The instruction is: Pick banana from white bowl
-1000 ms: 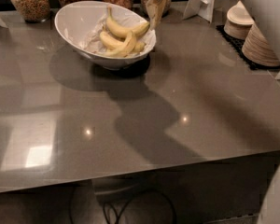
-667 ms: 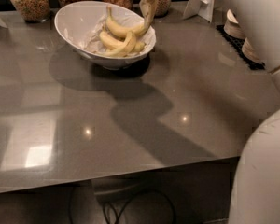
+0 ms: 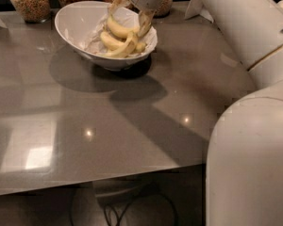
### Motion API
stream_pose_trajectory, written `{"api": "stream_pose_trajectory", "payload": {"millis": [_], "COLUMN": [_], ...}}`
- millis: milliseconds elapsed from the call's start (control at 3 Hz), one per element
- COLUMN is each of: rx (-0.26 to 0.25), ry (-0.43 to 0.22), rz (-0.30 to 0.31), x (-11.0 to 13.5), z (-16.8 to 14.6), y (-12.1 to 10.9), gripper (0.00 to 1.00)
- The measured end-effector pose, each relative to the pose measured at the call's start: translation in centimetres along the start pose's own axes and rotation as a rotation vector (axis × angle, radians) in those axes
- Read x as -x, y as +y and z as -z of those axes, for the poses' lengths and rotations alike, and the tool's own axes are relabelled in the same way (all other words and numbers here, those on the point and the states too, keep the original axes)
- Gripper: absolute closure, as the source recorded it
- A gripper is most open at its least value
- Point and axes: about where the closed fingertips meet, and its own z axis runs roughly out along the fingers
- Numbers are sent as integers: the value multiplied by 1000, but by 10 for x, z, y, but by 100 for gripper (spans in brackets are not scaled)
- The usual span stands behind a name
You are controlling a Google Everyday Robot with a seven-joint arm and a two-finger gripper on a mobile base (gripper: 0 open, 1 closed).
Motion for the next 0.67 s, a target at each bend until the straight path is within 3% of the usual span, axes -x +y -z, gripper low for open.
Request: {"api": "stream_pose_trajectory", "payload": {"millis": [333, 667], "rx": [70, 120], "ry": [-17, -33], "rz": [-23, -35], "x": [2, 6], "z": [-16, -28], "y": [22, 37], "gripper": [39, 35]}}
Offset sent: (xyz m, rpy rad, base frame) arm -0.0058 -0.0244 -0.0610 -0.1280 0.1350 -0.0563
